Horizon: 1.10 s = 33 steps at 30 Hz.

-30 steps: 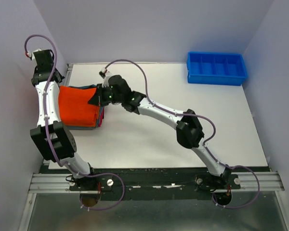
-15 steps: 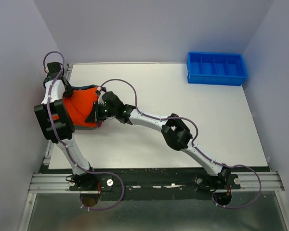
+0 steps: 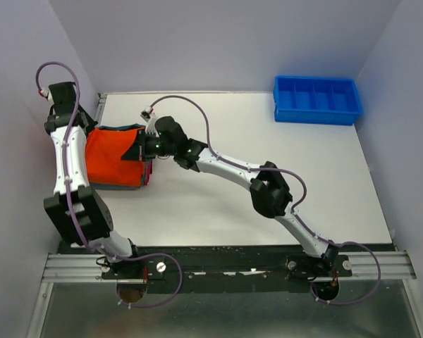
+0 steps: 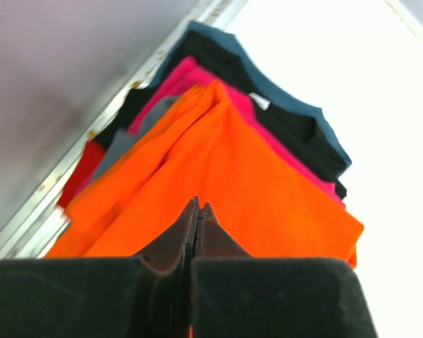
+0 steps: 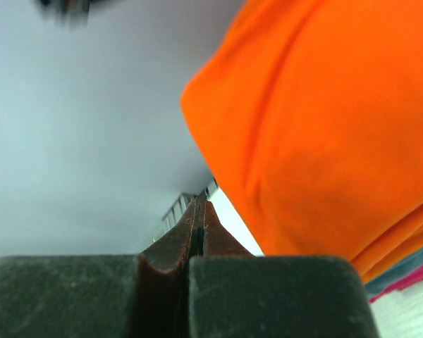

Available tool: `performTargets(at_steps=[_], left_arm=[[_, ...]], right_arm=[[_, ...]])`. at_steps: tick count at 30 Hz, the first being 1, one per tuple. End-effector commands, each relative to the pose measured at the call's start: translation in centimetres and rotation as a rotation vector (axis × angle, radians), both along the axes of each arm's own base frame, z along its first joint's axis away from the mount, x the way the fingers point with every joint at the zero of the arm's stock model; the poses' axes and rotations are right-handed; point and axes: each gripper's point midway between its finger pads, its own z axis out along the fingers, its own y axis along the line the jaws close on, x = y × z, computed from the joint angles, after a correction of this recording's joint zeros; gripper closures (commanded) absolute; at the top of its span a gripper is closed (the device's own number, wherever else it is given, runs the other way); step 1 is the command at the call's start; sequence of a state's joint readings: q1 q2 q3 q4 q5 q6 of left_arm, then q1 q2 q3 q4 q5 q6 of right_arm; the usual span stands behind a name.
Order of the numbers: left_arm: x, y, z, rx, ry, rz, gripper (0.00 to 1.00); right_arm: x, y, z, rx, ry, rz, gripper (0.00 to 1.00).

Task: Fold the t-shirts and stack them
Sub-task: Put the neatly folded tshirt into the corner of the board with both arms

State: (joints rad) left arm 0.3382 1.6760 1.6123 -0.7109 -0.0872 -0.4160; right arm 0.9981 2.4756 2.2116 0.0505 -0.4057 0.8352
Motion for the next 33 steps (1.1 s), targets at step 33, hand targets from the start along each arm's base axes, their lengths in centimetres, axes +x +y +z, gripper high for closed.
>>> performTargets(at_steps=[33], left_arm=[[-7.4, -3.5, 2.0, -0.181, -0.210, 0.072, 1.00]], right_arm=[[9.0, -6.7, 5.4, 0.086, -0.052, -0.303, 0.99]])
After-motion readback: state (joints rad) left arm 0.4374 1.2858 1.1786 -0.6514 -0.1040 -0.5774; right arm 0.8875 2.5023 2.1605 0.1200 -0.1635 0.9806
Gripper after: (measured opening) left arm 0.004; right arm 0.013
